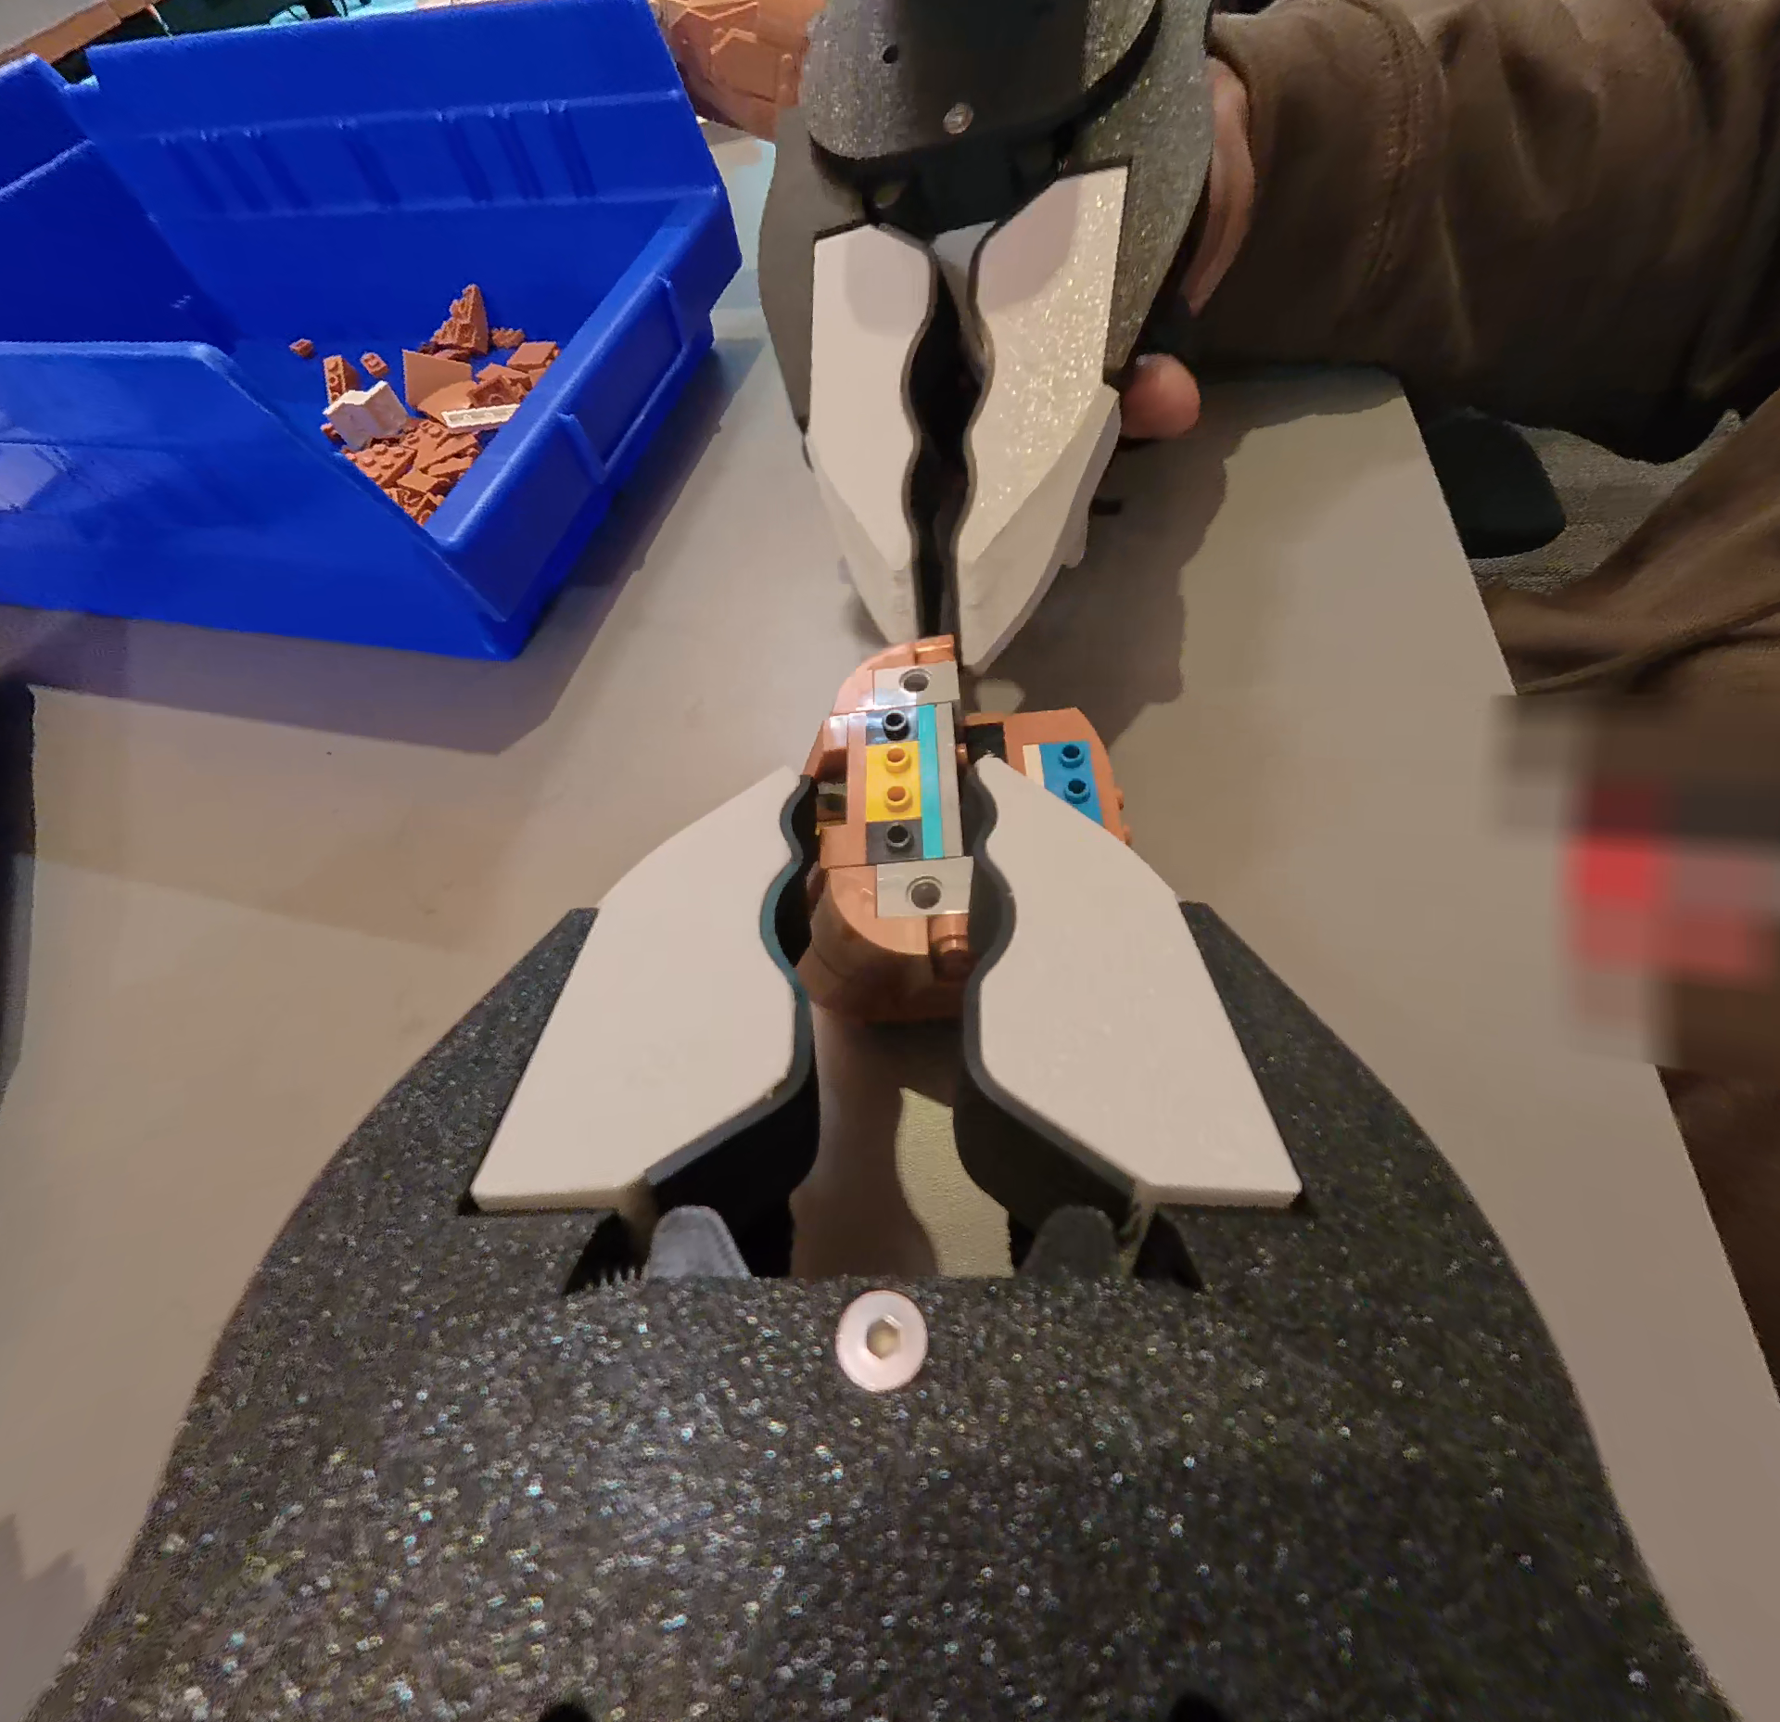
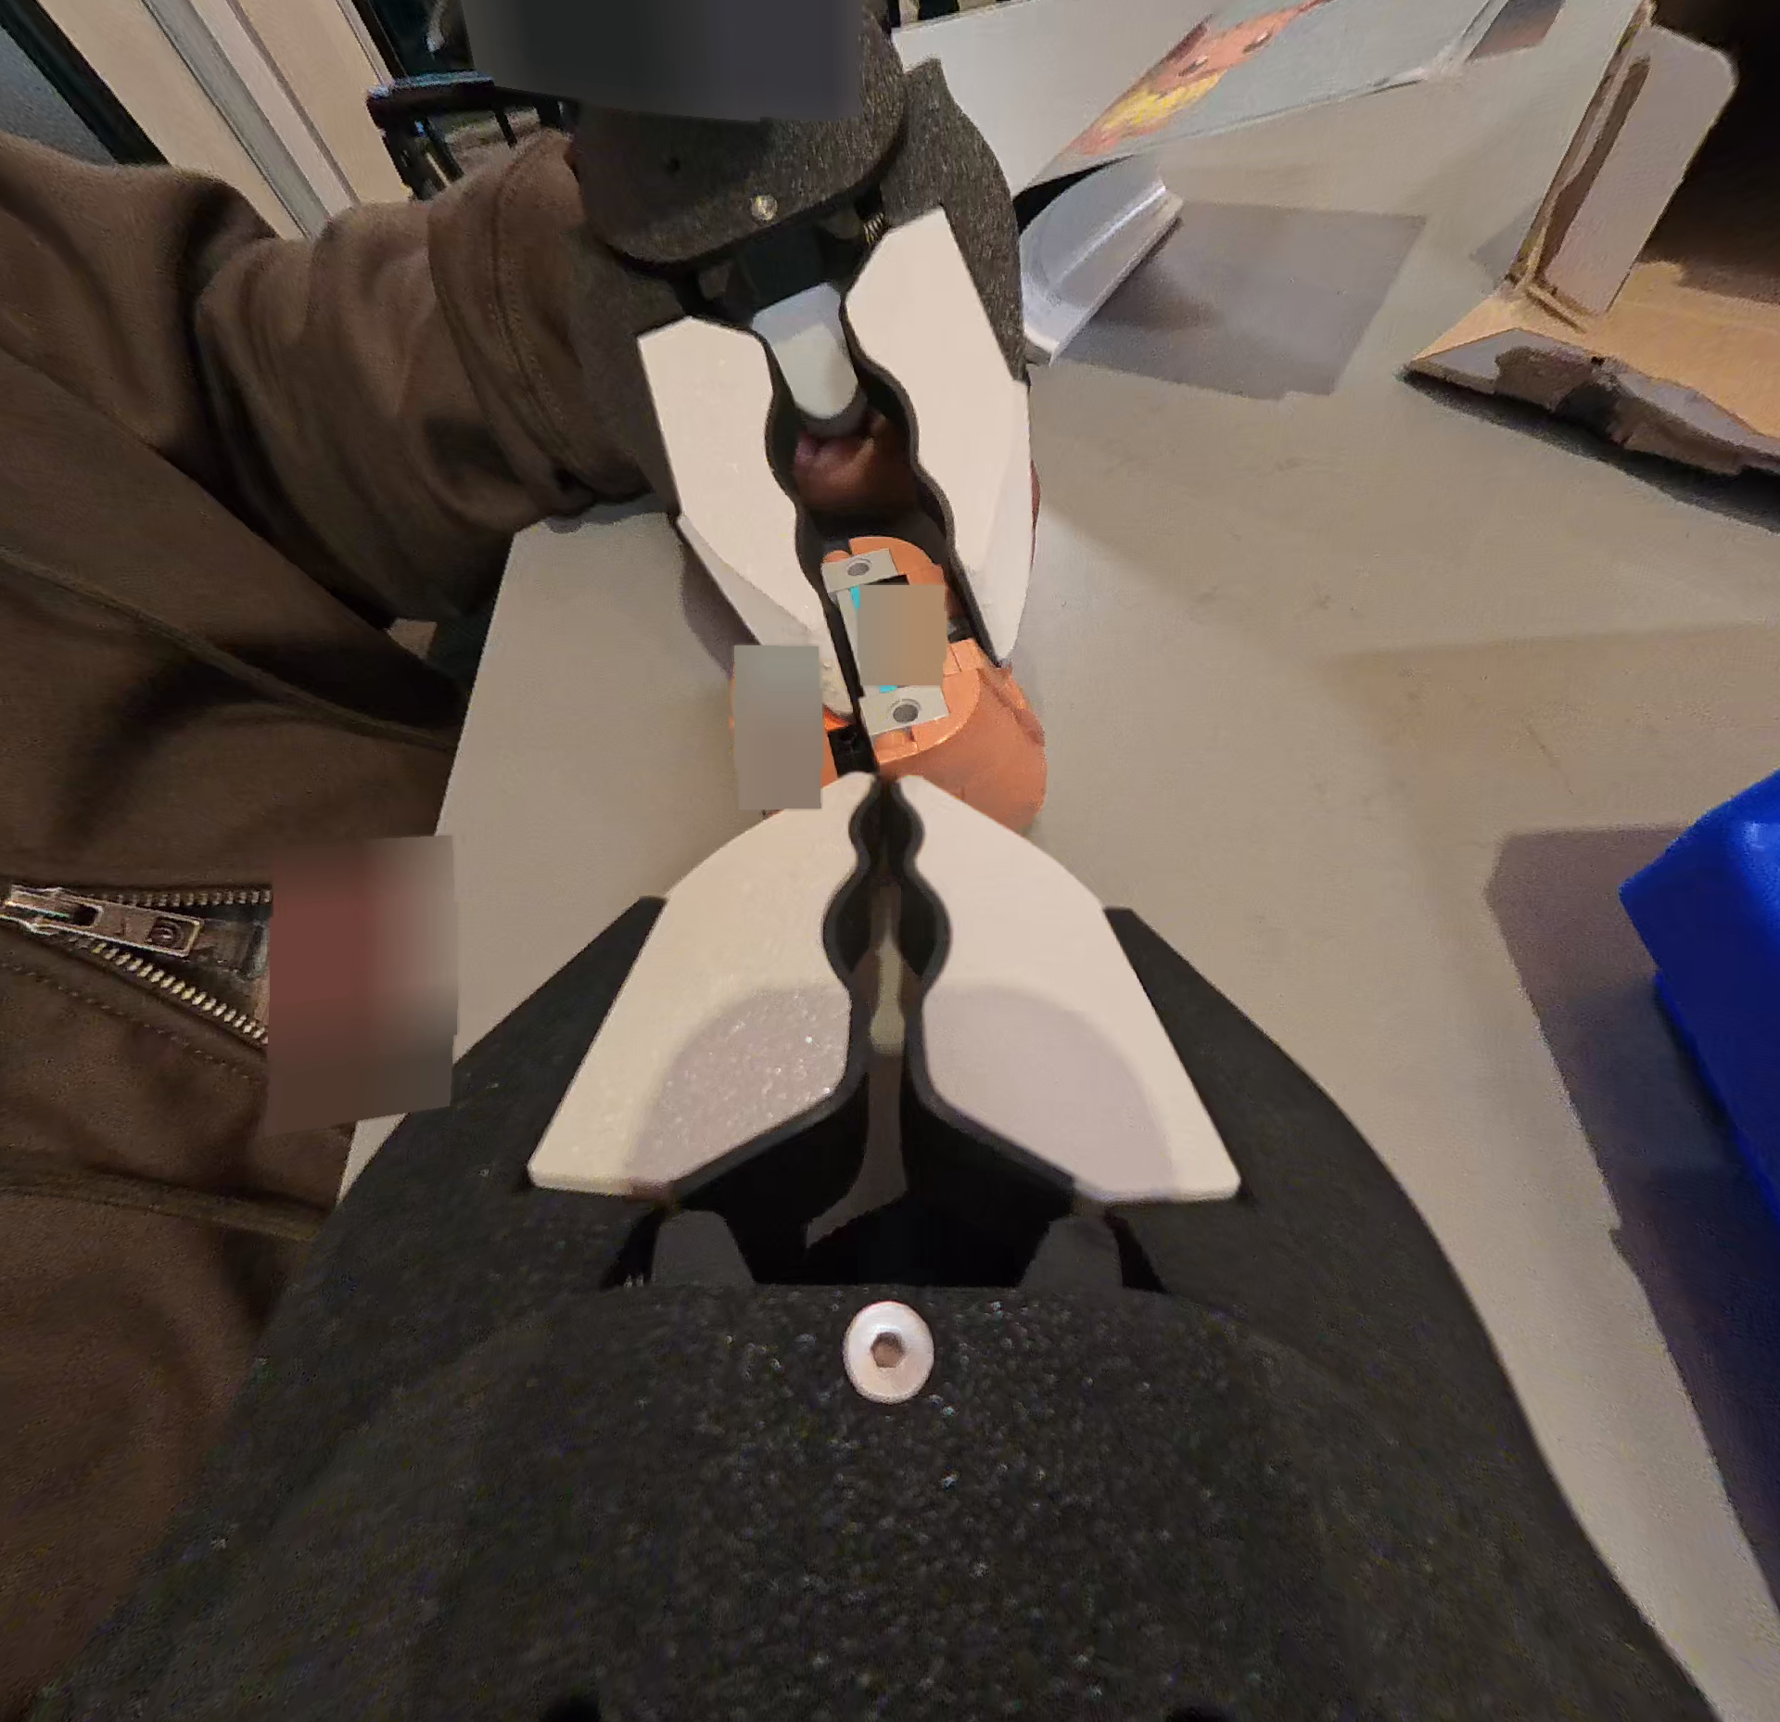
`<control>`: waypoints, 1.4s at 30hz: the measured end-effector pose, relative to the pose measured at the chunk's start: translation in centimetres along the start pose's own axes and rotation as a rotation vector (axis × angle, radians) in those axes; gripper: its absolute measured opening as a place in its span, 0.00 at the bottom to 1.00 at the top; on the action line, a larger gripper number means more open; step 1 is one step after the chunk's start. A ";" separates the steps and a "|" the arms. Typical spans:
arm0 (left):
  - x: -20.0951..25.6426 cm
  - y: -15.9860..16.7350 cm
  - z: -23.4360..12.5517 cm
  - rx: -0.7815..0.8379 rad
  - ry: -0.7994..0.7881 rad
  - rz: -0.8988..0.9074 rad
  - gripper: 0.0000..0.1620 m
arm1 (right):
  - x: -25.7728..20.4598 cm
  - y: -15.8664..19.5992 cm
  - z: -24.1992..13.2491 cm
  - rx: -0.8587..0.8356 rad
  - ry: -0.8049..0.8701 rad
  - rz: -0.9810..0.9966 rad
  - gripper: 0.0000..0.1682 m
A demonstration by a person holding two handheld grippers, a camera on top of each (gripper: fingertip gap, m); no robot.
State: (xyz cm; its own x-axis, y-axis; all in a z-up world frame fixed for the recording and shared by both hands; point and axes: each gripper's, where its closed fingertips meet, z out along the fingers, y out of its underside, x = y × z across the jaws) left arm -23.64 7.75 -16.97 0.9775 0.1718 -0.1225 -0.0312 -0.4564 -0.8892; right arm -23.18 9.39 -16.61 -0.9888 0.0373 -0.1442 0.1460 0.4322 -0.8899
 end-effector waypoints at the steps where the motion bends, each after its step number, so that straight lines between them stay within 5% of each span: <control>1: -0.1 0.0 0.0 -0.001 -0.003 -0.009 0.18 | 0.0 0.0 0.0 0.002 -0.004 0.007 0.00; 7: 0.0 0.0 0.0 -0.002 -0.011 0.014 0.18 | 0.0 0.1 -0.1 0.004 0.006 0.028 0.01; 12: 0.0 0.0 0.1 -0.002 -0.017 0.019 0.18 | 0.1 -0.1 0.1 0.004 0.010 0.037 0.16; 42: 0.8 -0.1 0.0 0.013 0.055 0.041 0.18 | -0.1 -0.4 0.6 0.006 -0.045 0.003 0.14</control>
State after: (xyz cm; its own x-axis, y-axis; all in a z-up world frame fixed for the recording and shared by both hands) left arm -22.85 7.89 -17.00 0.9854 0.1046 -0.1343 -0.0733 -0.4510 -0.8895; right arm -23.09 8.71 -16.50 -0.9861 -0.0019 -0.1664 0.1496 0.4270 -0.8918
